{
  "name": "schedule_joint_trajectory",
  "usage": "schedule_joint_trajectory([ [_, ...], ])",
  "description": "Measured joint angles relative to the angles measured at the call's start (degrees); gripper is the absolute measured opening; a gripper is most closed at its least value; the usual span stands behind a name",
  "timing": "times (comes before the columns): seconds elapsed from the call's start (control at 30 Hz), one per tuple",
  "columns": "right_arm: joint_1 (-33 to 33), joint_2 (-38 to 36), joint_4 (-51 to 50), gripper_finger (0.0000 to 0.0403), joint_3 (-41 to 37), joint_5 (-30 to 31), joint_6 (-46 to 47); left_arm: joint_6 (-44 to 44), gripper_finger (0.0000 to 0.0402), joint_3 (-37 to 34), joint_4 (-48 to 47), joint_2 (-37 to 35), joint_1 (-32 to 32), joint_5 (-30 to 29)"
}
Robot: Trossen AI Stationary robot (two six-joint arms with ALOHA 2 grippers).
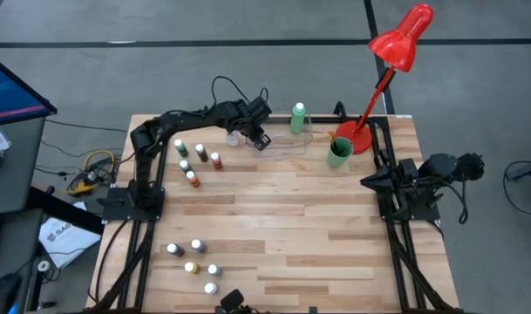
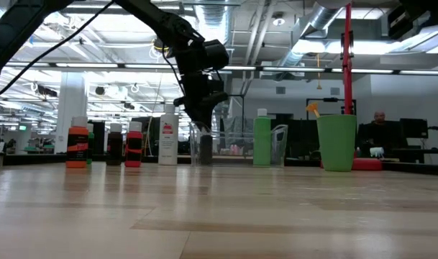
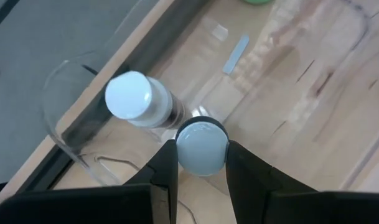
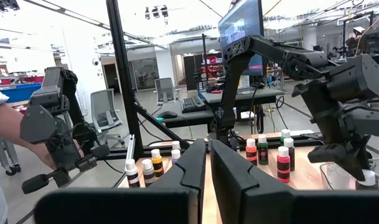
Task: Pick & Place Paint Supplies
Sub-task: Put the small black paint bottle into the transparent bin
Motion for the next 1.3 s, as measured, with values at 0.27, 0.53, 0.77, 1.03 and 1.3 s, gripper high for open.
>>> schedule_joint_trajectory([
  [0.27, 0.0, 0.0, 0.0, 0.0021, 0.0, 0.0, 0.0, 0.2, 0.0084, 0.0, -0.5, -0.4, 0.1, -0.6],
  [0.53, 0.0, 0.0, 0.0, 0.0021, 0.0, 0.0, 0.0, 0.2, 0.0085, 0.1, 0.0, -0.8, 0.3, -0.4],
  [0.77, 0.0, 0.0, 0.0, 0.0021, 0.0, 0.0, 0.0, 0.1, 0.0086, -0.5, 0.4, -0.8, 0.8, -0.4],
  [1.03, 0.0, 0.0, 0.0, 0.0021, 0.0, 0.0, 0.0, 0.2, 0.0086, -1.8, 1.5, -0.9, 1.2, -0.1],
  [1.3, 0.0, 0.0, 0.0, 0.0021, 0.0, 0.0, 0.0, 0.2, 0.0107, -1.9, 1.7, -0.9, 1.0, 0.0],
])
